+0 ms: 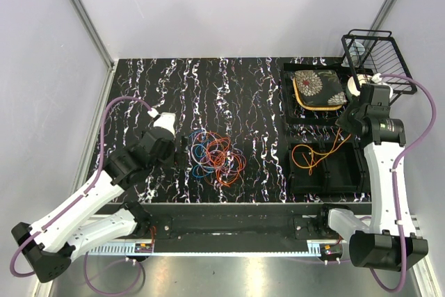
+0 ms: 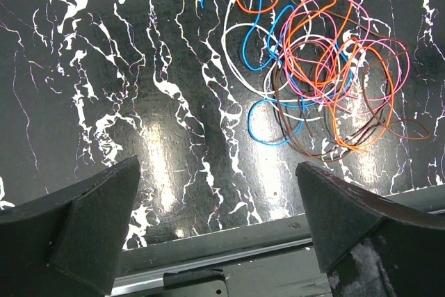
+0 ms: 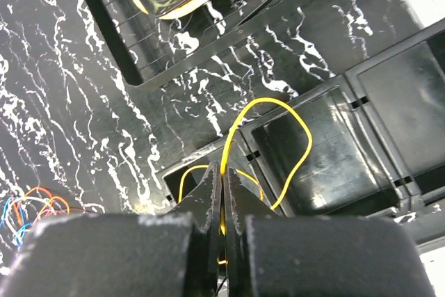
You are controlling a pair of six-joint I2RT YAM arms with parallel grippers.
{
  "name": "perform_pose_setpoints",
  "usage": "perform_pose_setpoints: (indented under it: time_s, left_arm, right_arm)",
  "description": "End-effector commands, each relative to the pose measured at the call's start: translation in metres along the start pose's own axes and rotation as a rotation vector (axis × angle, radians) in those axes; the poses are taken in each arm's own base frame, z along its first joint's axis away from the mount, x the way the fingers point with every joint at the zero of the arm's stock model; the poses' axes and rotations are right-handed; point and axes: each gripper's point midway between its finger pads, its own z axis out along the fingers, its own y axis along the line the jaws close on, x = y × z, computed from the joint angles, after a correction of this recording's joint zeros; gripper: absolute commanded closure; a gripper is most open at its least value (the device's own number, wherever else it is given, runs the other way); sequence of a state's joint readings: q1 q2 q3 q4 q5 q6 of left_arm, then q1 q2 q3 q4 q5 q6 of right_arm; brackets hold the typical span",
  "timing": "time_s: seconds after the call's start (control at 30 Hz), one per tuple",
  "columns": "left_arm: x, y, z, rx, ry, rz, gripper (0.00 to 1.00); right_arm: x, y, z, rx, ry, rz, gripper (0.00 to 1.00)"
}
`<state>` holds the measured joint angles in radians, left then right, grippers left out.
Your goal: Untangle the cables
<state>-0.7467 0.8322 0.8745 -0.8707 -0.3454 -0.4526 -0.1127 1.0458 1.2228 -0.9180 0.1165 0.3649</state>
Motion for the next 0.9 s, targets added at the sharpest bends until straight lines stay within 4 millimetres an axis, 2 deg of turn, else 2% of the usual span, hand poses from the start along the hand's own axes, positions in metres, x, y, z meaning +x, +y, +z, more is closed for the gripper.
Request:
perform_pose_setpoints:
  time_s: [0.0,0.27,0.43,0.5,0.6,0.77,0.83,0.87]
  left_arm:
    - [-0.011,-0.003,-0.003,0.015,-0.05,-0.015,0.01]
    - [-0.012,-0.003,-0.005,0.019,-0.057,-0.016,0.01]
    - [-0.012,-0.003,-0.005,0.02,-0.06,-0.017,0.01]
    - [-0.012,-0.003,-0.005,0.02,-0.06,-0.017,0.01]
    - [-0.013,-0.002,-0.006,0.02,-0.067,-0.019,0.01]
    - [-0.014,-0.001,-0.008,0.021,-0.078,-0.028,0.01]
    - [-0.014,-0.001,-0.008,0.023,-0.076,-0.025,0.01]
    - [-0.013,-0.002,-0.008,0.024,-0.073,-0.024,0.01]
  right_arm:
    - [0.009,0.019,0.006,-0.099,0.052,0.032,1.0]
    - [0.04,0.044,0.011,-0.239,0.16,0.071,1.0]
    - [0.066,0.059,0.013,-0.294,0.227,0.079,1.0]
    - [0.081,0.071,0.011,-0.318,0.254,0.058,1.0]
    - [0.093,0.071,0.014,-0.297,0.268,0.045,1.0]
    - [0.091,0.06,0.017,-0.244,0.235,0.044,1.0]
    - [0.075,0.05,0.012,-0.186,0.179,0.048,1.0]
    - [0.067,0.039,0.011,-0.129,0.146,0.044,1.0]
